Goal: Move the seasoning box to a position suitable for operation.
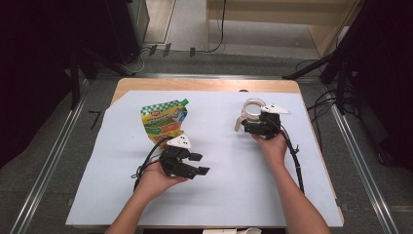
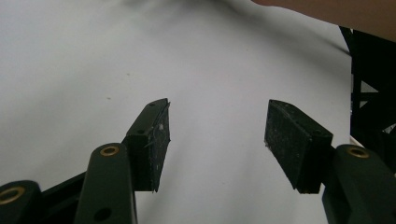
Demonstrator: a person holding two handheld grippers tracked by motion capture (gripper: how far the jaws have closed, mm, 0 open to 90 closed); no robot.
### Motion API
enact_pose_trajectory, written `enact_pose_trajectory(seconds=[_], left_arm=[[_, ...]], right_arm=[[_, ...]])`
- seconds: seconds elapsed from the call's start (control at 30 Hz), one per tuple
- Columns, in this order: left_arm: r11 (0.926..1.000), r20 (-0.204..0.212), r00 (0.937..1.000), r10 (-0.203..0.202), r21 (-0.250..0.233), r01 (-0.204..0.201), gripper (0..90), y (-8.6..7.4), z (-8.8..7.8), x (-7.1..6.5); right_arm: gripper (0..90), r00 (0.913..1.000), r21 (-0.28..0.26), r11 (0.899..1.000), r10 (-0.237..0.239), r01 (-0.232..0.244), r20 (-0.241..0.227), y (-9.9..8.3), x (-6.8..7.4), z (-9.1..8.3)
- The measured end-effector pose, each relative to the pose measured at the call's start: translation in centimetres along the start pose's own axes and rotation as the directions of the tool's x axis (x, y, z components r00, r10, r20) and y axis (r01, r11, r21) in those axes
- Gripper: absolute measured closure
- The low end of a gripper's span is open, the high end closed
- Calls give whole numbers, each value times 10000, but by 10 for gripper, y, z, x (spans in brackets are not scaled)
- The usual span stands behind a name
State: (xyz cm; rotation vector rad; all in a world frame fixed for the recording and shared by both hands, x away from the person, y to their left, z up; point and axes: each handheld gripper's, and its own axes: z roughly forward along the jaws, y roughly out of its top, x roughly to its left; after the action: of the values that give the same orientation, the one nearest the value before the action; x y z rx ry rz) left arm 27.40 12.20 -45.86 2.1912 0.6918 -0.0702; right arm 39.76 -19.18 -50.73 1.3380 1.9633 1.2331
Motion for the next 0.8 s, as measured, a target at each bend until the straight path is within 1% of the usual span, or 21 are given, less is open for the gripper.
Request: enact_pose_trajectory(seconds=[0.03,0.07,0.17,0.2,0.33,0.4,0.53,0.6,0.7,0.8], left_arm=[[10000,-6,10000,15,-12,-15,410,0,0,0],[10000,-13,10000,8,-24,-8,411,0,0,0],[10000,7,10000,-29,-66,29,410,0,0,0],[10000,18,10000,-25,-40,25,410,0,-1,1],[10000,9,10000,-25,-16,25,410,0,0,0],[10000,11,10000,-8,6,8,410,0,0,0],[10000,100,9999,-80,-9,81,410,0,0,0],[9999,156,9998,-109,-111,110,410,0,-1,0],[9998,238,9996,-172,-69,174,409,0,-1,1],[9998,206,9996,-191,11,191,408,0,0,1]], right_arm=[[112,10000,-6,10000,-85,85,35,0,0,0],[114,9999,-4,10000,-65,65,81,1,1,-1],[115,9999,0,9999,140,-140,-11,2,-1,-4],[115,9999,-13,9999,138,-138,-36,2,-1,-5],[115,9999,-72,9999,-113,112,-124,6,1,-14],[116,9995,-126,9998,-185,182,-247,9,3,-19],[116,9969,-219,9989,-436,422,-662,11,11,-33],[116,9951,-322,9985,-472,445,-868,9,15,-40],[116,9920,-268,9985,-510,482,-1158,6,22,-49],[116,9863,-335,9968,-768,726,-1461,2,30,-59]])
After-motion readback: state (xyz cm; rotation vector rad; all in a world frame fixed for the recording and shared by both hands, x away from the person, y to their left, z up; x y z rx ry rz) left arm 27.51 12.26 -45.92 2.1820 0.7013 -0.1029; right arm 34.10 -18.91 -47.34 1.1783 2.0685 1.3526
